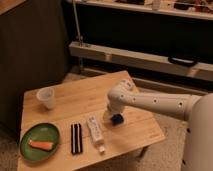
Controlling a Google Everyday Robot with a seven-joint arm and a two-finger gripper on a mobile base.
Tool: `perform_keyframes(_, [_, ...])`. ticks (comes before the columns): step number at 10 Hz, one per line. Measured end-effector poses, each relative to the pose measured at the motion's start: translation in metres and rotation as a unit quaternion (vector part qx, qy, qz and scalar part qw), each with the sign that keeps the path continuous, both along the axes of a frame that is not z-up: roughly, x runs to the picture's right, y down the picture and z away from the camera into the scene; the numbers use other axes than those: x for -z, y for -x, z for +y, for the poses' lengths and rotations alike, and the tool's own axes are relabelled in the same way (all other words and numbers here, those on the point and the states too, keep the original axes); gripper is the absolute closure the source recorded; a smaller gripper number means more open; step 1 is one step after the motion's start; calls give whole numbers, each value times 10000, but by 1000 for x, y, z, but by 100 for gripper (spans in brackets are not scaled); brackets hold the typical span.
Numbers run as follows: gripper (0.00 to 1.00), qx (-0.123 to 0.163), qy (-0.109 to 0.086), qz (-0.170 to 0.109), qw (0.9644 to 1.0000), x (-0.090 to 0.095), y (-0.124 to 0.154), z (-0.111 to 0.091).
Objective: Wipe the white sponge on the table
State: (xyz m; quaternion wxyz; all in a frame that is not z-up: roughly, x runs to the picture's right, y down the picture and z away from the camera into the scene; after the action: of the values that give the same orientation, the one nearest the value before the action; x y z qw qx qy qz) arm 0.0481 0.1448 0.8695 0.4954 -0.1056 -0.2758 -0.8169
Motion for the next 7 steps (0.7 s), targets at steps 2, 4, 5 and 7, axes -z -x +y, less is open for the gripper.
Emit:
perform_keyframes(2, [30, -74, 114, 110, 9998, -10, -16, -12])
perform_keyframes(4, [30, -216, 265, 177, 9993, -14, -31, -14])
perform_keyframes(5, [30, -280, 320, 162, 9990, -14, -33, -12])
perform_keyframes(7, [30, -358, 408, 98, 9985, -10, -34, -3])
